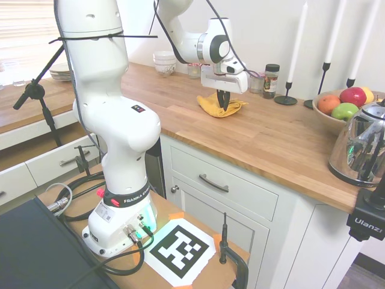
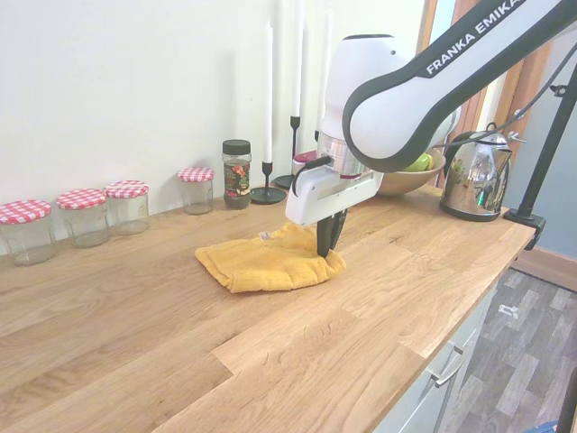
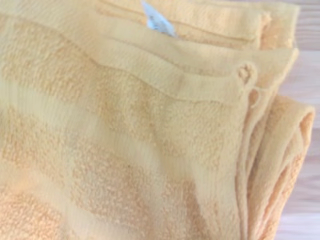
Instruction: Wipe the counter
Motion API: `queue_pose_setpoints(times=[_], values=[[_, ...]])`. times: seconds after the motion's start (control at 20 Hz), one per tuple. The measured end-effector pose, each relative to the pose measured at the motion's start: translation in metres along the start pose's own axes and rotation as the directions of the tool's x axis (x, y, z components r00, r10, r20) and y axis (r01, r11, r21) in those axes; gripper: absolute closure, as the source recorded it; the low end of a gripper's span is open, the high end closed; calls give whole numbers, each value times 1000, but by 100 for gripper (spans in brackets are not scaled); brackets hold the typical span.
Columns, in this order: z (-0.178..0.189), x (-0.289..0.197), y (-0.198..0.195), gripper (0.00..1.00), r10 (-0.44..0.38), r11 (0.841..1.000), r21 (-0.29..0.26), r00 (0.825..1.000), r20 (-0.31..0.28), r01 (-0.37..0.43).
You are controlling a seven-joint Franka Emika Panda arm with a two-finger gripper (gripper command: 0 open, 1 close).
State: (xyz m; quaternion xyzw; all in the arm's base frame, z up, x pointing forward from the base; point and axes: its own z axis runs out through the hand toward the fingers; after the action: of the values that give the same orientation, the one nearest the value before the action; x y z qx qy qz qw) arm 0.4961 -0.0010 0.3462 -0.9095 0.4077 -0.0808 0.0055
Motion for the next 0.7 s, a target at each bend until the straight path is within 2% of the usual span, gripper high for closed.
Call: queue_pose_setpoints(times=[0.45, 0.7], values=[[17, 71, 72, 100, 88, 996, 14, 996, 24, -88], [21, 109, 130, 100, 146, 989, 20, 989, 23, -146]])
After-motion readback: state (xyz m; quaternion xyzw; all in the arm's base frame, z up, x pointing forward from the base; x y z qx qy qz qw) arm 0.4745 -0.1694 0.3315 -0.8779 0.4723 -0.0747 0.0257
